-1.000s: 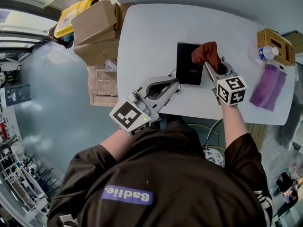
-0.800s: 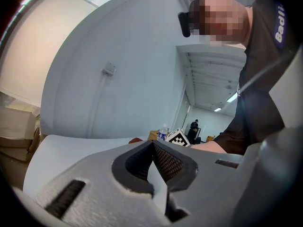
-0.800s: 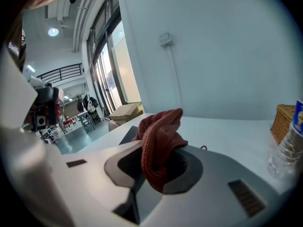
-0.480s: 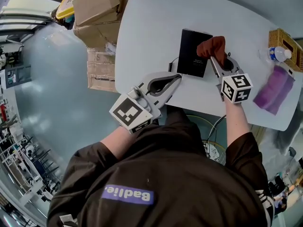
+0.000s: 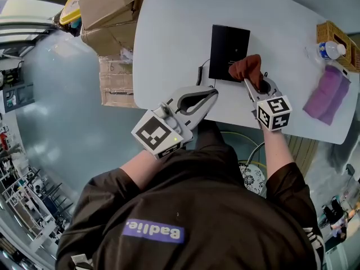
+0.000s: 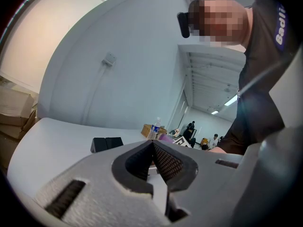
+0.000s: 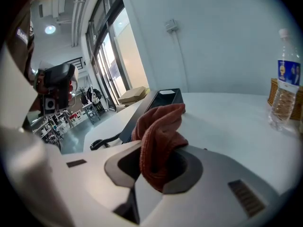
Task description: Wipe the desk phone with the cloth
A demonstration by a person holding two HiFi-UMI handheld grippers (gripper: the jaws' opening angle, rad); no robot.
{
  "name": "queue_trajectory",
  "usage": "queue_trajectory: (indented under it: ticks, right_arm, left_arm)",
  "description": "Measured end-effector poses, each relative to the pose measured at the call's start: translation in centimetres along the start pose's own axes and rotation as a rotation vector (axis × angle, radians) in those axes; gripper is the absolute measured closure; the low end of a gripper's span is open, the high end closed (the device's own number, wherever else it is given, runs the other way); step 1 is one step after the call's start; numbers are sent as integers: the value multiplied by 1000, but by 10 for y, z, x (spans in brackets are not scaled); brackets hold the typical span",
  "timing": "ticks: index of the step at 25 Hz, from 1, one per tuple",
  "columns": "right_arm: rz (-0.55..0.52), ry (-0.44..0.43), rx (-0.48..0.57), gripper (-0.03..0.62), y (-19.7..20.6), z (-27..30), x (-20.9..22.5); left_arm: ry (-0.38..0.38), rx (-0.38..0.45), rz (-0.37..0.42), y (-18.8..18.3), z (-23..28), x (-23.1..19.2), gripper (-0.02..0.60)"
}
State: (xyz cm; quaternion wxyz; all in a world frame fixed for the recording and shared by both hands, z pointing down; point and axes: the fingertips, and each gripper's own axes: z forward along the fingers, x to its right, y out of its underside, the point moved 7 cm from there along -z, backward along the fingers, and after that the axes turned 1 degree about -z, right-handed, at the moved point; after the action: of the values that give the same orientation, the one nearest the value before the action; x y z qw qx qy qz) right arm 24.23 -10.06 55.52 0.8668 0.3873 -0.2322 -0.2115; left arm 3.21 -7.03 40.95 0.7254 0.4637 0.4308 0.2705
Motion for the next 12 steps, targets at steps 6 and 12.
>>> queue_trajectory:
  ticks: [6, 12]
  right_arm:
    - [61, 47, -25, 499, 19, -11, -18]
    - [87, 144, 55, 499, 2, -40, -50]
  left_arm:
    - [39, 11, 15, 2, -22, 7, 566]
    - [78, 32, 41, -2, -69, 15, 566]
